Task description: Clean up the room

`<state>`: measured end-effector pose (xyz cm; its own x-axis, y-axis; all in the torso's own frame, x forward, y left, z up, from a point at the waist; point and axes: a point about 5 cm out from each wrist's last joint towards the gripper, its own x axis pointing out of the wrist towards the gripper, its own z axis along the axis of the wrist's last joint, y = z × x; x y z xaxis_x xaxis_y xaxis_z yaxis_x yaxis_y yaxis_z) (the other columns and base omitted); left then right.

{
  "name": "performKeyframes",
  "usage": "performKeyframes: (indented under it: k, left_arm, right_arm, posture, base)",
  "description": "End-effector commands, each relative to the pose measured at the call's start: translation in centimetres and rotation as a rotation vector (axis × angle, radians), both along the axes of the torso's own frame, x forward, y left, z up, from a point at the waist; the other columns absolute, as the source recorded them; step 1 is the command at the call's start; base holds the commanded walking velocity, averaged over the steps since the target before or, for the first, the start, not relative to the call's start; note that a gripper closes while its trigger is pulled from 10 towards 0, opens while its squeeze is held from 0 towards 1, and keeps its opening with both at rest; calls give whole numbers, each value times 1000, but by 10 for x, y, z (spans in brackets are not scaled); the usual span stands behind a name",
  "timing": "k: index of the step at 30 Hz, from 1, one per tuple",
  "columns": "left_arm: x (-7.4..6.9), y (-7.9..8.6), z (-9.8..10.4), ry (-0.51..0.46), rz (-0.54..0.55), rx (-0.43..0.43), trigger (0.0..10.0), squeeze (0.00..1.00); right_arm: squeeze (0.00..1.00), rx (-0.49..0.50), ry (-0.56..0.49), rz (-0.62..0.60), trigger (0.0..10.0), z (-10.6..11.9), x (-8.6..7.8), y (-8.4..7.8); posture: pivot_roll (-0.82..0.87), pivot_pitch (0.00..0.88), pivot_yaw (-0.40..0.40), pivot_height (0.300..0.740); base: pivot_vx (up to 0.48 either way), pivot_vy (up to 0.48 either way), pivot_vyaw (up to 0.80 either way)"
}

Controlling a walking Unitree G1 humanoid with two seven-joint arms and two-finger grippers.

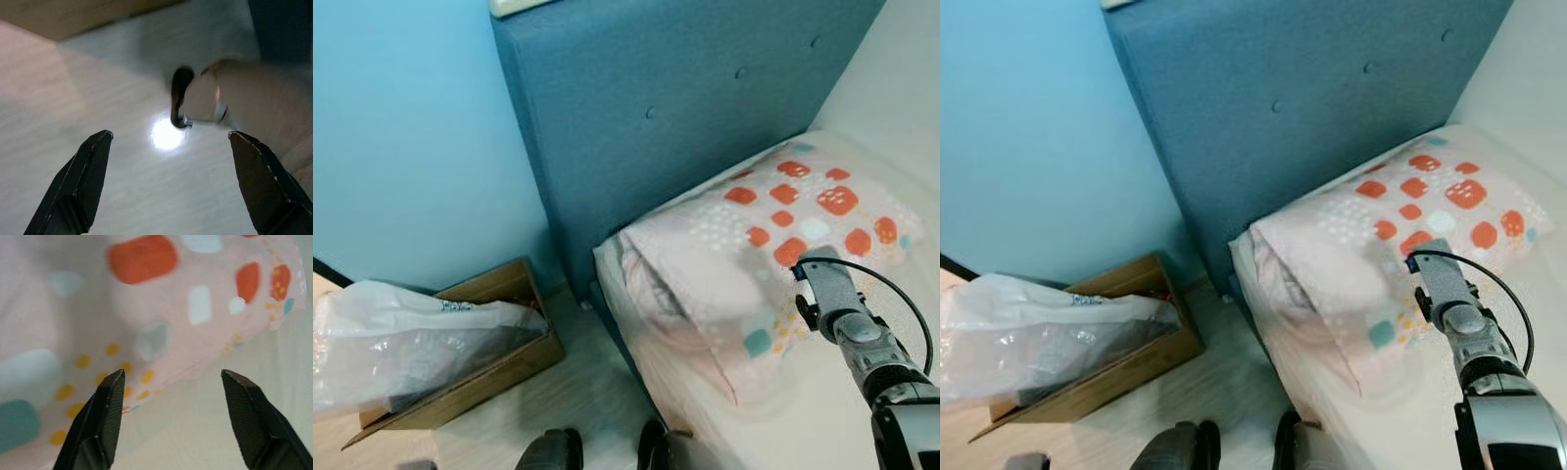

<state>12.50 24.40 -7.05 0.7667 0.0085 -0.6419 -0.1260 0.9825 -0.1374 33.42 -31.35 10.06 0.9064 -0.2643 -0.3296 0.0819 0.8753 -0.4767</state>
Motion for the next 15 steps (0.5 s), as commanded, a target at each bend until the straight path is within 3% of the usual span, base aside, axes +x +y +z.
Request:
performKeyframes:
  k: [1, 3, 6, 8, 9, 10, 11, 12, 13, 14, 15]
  left_arm:
    - [-13, -5, -9, 69, 19, -24, 10000, 0]
    - [-13, -5, -9, 69, 19, -24, 10000, 0]
    - [10, -16, -9, 50, 22, -55, 10000, 0]
    - [10, -16, -9, 50, 22, -55, 10000, 0]
    - [23, -20, -5, 22, 31, -78, 10000, 0]
    - [23, -20, -5, 22, 31, -78, 10000, 0]
    - [35, -23, -2, -5, 41, -99, 10000, 0]
    - [35, -23, -2, -5, 41, -99, 10000, 0]
    - [49, -23, 4, -42, 60, -129, 10000, 0]
    - [62, -23, 10, -79, 76, -157, 10000, 0]
    - [62, -23, 10, -79, 76, -157, 10000, 0]
  right_arm:
    - [1000, 44, -26, -17, 10000, -5, -3, 1]
    - [1000, 44, -26, -17, 10000, -5, -3, 1]
    - [1000, 227, -122, -36, 10000, -7, 2, 18]
    - [1000, 227, -122, -36, 10000, -7, 2, 18]
    - [1000, 345, -127, -35, 10000, -19, 1, 33]
    - [1000, 345, -127, -35, 10000, -19, 1, 33]
    - [1000, 439, -118, -33, 10000, -31, -1, 48]
    - [1000, 439, -118, -33, 10000, -31, -1, 48]
    - [878, 565, -115, 15, 10000, -44, -5, 70]
    - [0, 691, -132, 62, 10000, -53, -8, 89]
    - [0, 691, -132, 62, 10000, -53, -8, 89]
  posture:
    - [95, 255, 10, 728]
    - [95, 255, 10, 728]
    - [54, 181, -1, 728]
    - [54, 181, -1, 728]
    - [43, 144, -5, 728]
    - [43, 144, -5, 728]
    - [35, 118, -9, 728]
    - [35, 118, -9, 728]
    - [30, 85, -15, 728]
    - [23, 60, -15, 728]
    - [23, 60, -15, 728]
  base:
    - [0, 0, 0]
    - [0, 0, 0]
    - [0, 0, 0]
    - [0, 0, 0]
    - [0, 0, 0]
    - [0, 0, 0]
    - [0, 0, 0]
    - [0, 0, 0]
    - [0, 0, 0]
    - [0, 0, 0]
    - [0, 0, 0]
